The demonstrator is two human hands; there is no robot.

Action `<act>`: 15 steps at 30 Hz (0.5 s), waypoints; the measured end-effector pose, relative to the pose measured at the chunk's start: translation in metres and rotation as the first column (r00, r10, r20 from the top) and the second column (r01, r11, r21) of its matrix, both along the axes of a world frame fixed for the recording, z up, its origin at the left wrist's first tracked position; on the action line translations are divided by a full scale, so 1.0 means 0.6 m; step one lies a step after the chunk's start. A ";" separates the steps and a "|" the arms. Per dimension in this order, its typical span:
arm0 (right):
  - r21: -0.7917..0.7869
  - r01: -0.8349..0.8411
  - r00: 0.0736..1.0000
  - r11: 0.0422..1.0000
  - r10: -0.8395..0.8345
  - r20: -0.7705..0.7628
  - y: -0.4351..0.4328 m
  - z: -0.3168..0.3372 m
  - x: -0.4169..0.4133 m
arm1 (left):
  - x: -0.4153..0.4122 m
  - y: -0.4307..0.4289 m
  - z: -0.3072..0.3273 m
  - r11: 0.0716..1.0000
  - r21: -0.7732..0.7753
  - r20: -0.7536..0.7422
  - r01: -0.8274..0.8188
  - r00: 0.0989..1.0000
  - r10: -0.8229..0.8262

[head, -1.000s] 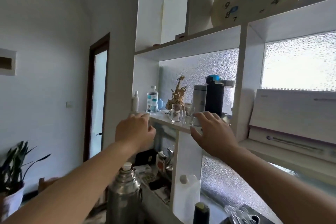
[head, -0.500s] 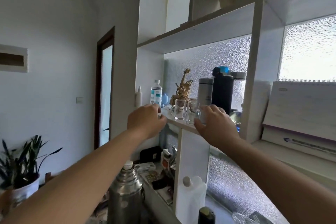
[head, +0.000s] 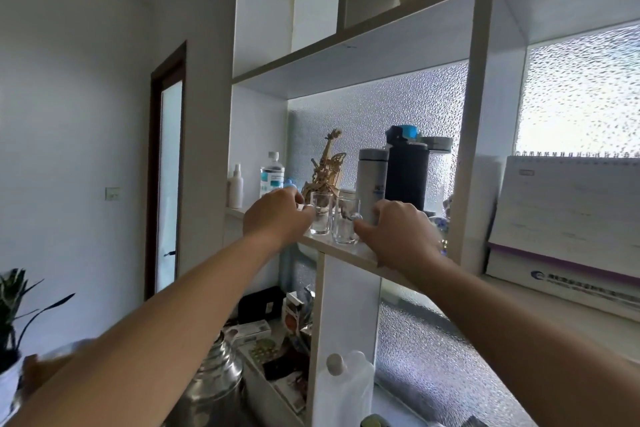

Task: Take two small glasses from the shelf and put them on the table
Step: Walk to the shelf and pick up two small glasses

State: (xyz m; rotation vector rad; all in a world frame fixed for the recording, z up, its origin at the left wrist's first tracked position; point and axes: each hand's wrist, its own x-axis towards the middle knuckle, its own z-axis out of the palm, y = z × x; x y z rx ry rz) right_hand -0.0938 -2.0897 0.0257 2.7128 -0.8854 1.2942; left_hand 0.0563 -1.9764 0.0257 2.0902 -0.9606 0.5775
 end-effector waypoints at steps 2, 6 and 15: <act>0.005 0.015 1.000 1.000 -0.015 0.007 -0.006 0.000 0.009 | 0.013 -0.009 0.001 1.000 -0.005 -0.009 0.004 1.000 -0.004; -0.007 0.027 1.000 1.000 -0.027 0.010 -0.016 -0.006 0.032 | 0.035 -0.024 -0.005 1.000 -0.012 -0.025 0.015 1.000 -0.015; -0.003 0.096 0.994 0.995 -0.096 -0.052 -0.037 0.010 0.062 | 0.072 -0.055 -0.022 0.998 -0.014 -0.088 0.066 0.994 -0.067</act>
